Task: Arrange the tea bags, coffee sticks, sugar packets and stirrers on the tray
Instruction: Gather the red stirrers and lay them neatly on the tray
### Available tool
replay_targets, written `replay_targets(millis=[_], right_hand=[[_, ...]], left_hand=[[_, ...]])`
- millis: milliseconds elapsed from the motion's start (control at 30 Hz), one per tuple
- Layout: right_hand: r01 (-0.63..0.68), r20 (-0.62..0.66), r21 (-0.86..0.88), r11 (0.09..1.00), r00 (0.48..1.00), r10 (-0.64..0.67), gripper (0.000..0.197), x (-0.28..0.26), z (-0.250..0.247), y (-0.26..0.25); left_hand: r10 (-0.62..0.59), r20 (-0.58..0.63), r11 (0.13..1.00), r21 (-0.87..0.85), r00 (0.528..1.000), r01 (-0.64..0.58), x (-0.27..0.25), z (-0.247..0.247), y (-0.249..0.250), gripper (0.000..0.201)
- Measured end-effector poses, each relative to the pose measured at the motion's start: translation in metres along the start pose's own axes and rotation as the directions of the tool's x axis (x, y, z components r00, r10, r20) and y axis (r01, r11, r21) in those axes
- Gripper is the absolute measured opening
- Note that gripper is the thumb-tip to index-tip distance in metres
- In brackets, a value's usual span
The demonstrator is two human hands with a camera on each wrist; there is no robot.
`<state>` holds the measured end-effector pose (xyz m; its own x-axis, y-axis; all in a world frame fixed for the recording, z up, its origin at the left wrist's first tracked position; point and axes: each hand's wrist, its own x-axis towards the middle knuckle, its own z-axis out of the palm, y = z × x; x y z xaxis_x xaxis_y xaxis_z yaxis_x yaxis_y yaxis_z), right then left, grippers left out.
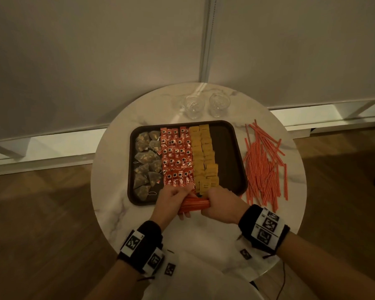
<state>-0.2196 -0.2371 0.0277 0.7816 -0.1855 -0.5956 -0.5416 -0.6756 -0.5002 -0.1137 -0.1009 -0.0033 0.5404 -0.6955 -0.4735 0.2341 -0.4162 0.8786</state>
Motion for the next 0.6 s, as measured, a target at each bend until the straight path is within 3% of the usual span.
replay_targets(millis=[133, 267, 400, 500, 600], right_hand=[[0.013, -0.082, 0.072, 0.997, 0.997, -0.007, 0.008, 0.009, -0.01, -0.002], [0.041, -0.127, -0.081, 0.996, 0.991, -0.051, 0.009, 0.013, -0.01, -0.008], [0.001, -0.337, -0.06, 0.998, 0.941, -0.022, 0.014, 0.016, -0.029, 0.0], [0.019, -0.404, -0.228, 0.973, 0.908, -0.112, 0.01, 0.013, -0.033, 0.001], [0.02, -0.441, -0.283, 0.959, 0.885, -0.149, 0.024, 0.016, -0.028, 0.007]], left_hand=[[0.08, -0.158, 0.995, -0.045, 0.984, -0.088, 0.004, 0.005, 0.003, 0.041], [-0.005, -0.301, 0.984, -0.171, 0.954, -0.048, 0.016, 0.01, 0.01, 0.032], [-0.057, -0.191, 0.959, -0.283, 0.98, 0.0, 0.028, 0.014, 0.022, 0.014], [-0.061, -0.108, 0.962, -0.27, 0.992, 0.029, 0.033, 0.014, 0.025, 0.019], [-0.079, -0.037, 0.984, -0.162, 0.996, 0.072, 0.038, 0.016, 0.021, 0.031]])
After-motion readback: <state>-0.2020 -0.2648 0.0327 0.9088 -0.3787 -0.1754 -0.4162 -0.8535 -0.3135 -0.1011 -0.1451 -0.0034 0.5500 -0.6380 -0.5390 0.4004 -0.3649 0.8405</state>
